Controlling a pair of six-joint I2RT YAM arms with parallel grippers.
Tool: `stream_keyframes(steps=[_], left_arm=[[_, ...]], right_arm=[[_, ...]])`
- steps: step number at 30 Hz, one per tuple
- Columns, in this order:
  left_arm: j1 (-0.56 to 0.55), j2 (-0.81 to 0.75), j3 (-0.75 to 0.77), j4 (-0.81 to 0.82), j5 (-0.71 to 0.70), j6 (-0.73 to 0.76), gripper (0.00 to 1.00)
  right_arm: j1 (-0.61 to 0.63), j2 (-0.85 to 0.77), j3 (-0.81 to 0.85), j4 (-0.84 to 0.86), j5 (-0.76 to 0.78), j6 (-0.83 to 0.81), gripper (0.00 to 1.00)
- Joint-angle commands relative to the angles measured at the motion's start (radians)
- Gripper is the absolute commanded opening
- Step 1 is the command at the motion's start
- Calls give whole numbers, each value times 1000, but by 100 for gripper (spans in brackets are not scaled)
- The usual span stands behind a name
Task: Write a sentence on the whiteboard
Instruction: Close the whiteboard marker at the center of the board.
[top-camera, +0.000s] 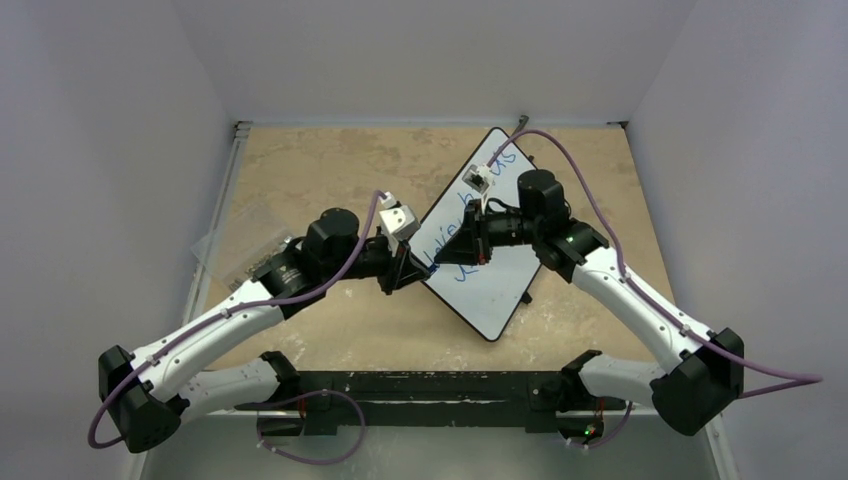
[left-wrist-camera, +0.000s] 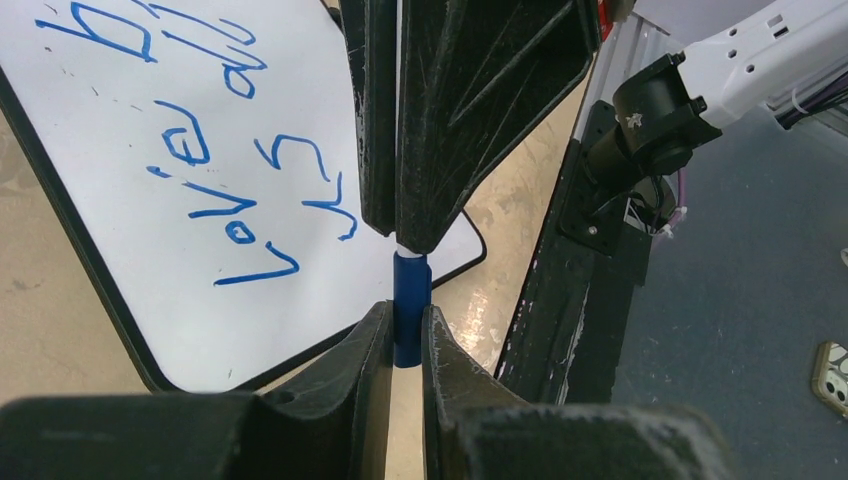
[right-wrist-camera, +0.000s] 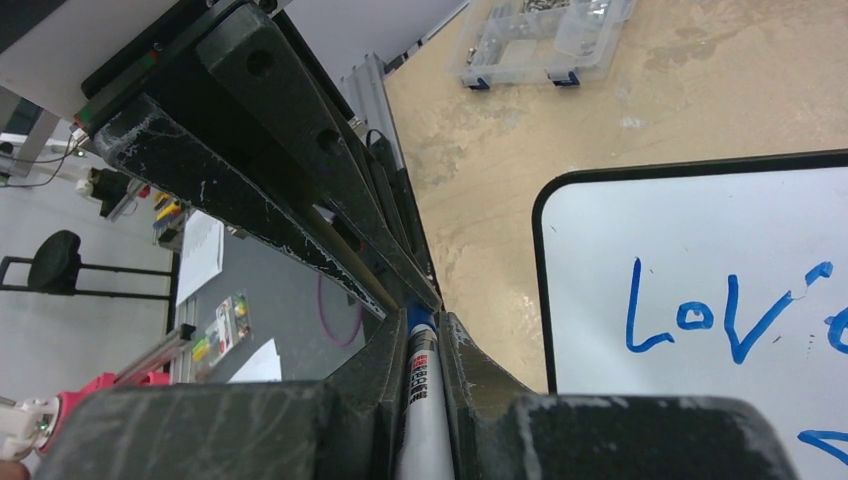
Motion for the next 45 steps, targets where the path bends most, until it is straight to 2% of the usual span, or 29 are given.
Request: stream_keyframes(steps=[1, 7, 13, 21, 28, 33, 43, 44, 45], left_arm=[[-4, -2, 64, 75, 13, 24, 0], [-5, 3, 81, 83, -32, 25, 0], [-4, 19, 113, 101, -61, 38, 0], [-14, 25, 141, 149, -132, 49, 0], [-43, 30, 171, 173, -173, 82, 0], [-84, 14, 167, 201, -263, 119, 0], [-95, -29, 155, 135, -358, 102, 0], [-95, -34, 153, 117, -363, 99, 1], [-95, -41, 152, 93, -364, 99, 6]], right_arm=[[22, 7, 27, -29, -21, -22, 0], [40, 14, 25, -24, 6, 30, 0], [84, 12, 35, -42, 122, 143, 0], [145, 23, 40, -30, 201, 315, 0], [221, 65, 72, -20, 277, 433, 0], [247, 87, 84, -2, 312, 495, 0], [262, 129, 124, -6, 361, 458, 0], [262, 132, 129, -9, 360, 451, 0], [262, 134, 134, -15, 360, 443, 0]])
